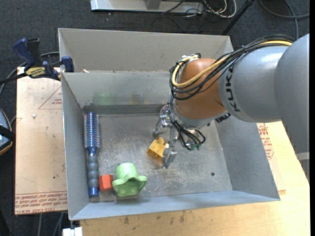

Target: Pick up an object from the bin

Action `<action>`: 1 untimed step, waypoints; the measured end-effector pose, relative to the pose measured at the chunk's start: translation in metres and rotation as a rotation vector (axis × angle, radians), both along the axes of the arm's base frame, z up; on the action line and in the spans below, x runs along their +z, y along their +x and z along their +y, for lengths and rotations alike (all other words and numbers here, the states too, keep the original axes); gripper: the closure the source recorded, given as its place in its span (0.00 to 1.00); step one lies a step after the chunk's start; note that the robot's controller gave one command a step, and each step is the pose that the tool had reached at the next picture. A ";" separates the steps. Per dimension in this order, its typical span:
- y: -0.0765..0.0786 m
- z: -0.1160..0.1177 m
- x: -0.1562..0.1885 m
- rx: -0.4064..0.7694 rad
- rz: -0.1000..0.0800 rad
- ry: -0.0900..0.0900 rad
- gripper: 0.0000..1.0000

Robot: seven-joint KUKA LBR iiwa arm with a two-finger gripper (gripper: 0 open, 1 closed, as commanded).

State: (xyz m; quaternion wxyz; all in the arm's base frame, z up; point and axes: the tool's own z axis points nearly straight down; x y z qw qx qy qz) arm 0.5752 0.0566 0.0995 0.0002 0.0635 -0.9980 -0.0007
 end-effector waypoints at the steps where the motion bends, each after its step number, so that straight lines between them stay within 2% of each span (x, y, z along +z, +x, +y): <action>1: 0.002 -0.010 -0.025 -0.050 -0.007 0.005 0.00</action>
Offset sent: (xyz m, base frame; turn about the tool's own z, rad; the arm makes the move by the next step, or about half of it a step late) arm -0.0005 -0.0128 -0.0295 0.0511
